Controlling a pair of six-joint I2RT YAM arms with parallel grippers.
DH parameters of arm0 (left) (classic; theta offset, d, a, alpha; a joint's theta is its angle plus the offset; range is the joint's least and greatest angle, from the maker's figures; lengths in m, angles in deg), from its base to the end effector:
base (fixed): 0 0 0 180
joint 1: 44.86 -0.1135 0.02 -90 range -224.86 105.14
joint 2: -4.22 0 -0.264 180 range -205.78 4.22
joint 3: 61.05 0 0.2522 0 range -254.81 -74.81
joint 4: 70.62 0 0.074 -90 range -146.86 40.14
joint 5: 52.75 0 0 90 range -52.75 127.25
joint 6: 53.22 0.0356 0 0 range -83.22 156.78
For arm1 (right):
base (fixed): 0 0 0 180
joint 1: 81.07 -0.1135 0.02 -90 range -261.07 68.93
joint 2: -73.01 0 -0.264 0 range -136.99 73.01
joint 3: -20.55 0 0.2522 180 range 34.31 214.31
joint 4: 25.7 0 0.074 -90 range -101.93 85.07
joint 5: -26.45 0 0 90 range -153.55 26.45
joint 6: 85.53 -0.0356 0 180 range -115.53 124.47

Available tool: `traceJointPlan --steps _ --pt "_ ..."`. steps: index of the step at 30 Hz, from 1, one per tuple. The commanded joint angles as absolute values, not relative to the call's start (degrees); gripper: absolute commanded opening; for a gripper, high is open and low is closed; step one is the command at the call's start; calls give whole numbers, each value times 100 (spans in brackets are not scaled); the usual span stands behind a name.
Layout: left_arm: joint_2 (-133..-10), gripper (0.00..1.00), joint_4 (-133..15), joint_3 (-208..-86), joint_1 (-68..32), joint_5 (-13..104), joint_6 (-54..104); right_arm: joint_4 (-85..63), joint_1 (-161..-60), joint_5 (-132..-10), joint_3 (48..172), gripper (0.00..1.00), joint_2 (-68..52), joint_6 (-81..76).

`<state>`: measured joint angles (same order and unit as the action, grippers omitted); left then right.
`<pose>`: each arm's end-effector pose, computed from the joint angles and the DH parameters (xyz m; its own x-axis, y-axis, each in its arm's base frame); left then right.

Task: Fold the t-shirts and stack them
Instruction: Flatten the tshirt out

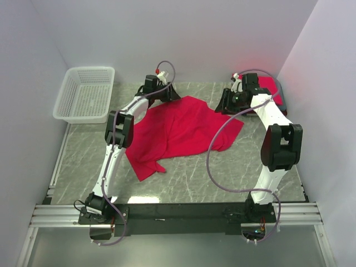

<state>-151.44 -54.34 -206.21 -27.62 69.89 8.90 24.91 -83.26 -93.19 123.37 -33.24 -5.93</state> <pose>0.5686 -0.1966 0.1295 -0.7121 -0.1913 -0.6755 0.4259 0.6472 -0.6323 0.4063 0.0332 0.2669 -0.8539 0.1244 -0.5053 -0.1721 0.8489 0.4997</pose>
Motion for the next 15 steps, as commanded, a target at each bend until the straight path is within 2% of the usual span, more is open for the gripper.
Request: traceJointPlan --steps 1,2,3,4,5,8,10,11,12,15 --pt "-15223 45 -5546 -20902 -2701 6968 936 2516 -8265 -9466 12519 49 -3386 -573" --pt "-15214 41 -5537 -20902 -2701 6925 962 2516 -8256 -9492 12502 49 -3386 -573" --pt "-15196 28 -5520 -20894 -2701 6872 979 2533 -8247 -9501 12502 49 -3377 -573" --pt "-15144 24 -5502 -20876 -2701 6863 1006 2533 -8247 -9501 12484 49 -3369 -564" --pt "-15091 11 -5502 -20858 -2701 6854 1049 2524 -8239 -9501 12467 49 -3342 -555" --pt "-14793 1 -5511 -20779 -2701 6792 1085 2542 -8204 -9510 12449 49 -3307 -555" --pt "-14512 3 -5450 -20814 -2701 6757 1111 2577 -8168 -9527 12466 49 -3263 -538" --pt "-14415 9 -5406 -20823 -2693 6714 1146 2594 -8151 -9536 12501 49 -3237 -538" --pt "-14231 25 -5336 -20814 -2684 6661 1155 2621 -8133 -9580 12519 49 -3211 -529" --pt "-14019 46 -5082 -20770 -2666 6432 1330 2639 -8133 -9650 12537 49 -3123 -547"
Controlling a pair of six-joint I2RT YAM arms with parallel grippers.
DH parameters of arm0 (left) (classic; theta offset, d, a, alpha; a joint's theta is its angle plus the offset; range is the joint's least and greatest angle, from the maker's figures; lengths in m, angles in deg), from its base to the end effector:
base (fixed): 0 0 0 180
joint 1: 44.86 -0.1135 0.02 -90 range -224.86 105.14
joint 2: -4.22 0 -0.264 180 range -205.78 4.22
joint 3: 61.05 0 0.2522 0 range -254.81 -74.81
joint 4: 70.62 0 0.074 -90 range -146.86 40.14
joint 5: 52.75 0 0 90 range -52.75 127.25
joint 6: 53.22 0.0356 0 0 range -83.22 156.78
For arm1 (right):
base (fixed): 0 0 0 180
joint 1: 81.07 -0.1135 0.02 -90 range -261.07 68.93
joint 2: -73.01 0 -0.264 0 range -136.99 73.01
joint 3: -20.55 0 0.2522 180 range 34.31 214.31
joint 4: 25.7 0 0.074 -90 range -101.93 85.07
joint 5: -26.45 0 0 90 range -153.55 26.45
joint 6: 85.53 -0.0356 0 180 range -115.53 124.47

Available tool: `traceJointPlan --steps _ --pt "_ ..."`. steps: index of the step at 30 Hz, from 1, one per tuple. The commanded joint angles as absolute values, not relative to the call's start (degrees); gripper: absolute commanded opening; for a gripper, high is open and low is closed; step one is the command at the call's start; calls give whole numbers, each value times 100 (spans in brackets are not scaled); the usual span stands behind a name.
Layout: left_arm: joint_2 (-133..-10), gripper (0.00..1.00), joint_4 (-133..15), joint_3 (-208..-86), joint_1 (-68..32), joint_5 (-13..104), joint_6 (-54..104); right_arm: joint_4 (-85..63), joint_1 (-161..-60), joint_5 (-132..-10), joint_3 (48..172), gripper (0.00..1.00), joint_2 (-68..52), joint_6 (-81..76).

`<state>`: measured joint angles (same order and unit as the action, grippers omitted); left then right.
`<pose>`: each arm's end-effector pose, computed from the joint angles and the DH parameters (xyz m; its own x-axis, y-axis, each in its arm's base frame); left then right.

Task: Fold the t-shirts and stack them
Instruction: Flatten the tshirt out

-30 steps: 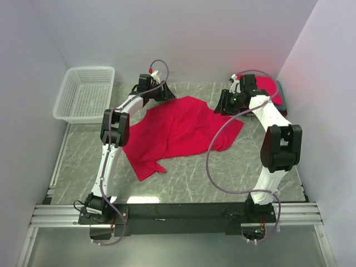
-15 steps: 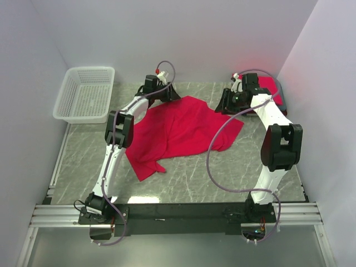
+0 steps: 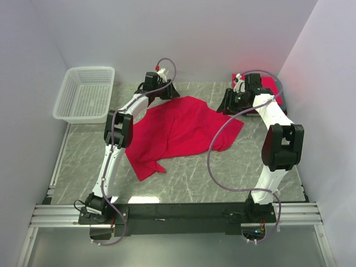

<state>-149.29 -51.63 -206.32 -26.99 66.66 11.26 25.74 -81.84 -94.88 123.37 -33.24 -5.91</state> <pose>0.5650 -0.2005 0.1471 -0.6872 -0.1728 -0.7056 0.4286 0.6878 -0.5858 0.4054 0.0240 0.2665 -0.8604 0.1424 -0.4894 -0.1582 0.8382 0.5220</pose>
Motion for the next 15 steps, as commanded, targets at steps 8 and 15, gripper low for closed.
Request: traceJointPlan --steps 8,15 --pt "-13948 13 -4754 -20367 -2684 6722 1542 2761 -7791 -9852 12449 48 -3078 -547" --pt "-14281 42 -4869 -20488 -2789 6652 1384 2797 -7711 -9914 12326 48 -3026 -529"
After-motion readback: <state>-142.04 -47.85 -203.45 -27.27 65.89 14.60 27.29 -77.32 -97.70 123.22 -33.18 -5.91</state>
